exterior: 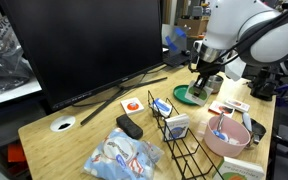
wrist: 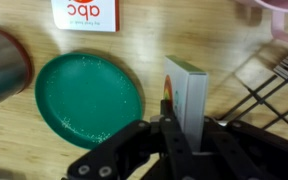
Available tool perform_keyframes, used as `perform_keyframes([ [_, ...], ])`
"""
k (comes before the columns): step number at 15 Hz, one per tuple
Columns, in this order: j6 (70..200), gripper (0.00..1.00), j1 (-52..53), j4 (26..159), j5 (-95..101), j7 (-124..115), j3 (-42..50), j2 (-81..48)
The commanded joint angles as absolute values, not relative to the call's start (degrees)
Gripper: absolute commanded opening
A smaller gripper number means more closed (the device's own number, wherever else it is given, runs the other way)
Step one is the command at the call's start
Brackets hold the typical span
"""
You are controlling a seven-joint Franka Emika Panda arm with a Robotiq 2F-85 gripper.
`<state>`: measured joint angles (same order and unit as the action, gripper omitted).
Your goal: Move the book from right to left.
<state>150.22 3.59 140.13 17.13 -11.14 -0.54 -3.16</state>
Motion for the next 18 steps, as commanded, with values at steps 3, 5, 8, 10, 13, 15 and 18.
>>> perform_keyframes([
  [3,145.30,0.04,3.89,138.31,21.38,-19.70,-3.00,4.43],
  [5,143.64,0.04,4.46,135.19,21.58,-21.75,-5.49,4.77],
  [8,139.88,0.04,6.74,129.22,20.39,-23.76,-9.41,3.31],
  [10,137.81,0.04,8.38,125.13,20.39,-25.66,-11.51,1.26],
  [13,138.90,0.14,9.71,125.67,19.81,-25.76,-11.80,1.90],
  [15,138.61,0.14,9.91,124.53,19.81,-25.80,-11.55,0.53],
  [18,138.61,0.14,9.76,124.42,19.81,-25.80,-11.32,0.36],
])
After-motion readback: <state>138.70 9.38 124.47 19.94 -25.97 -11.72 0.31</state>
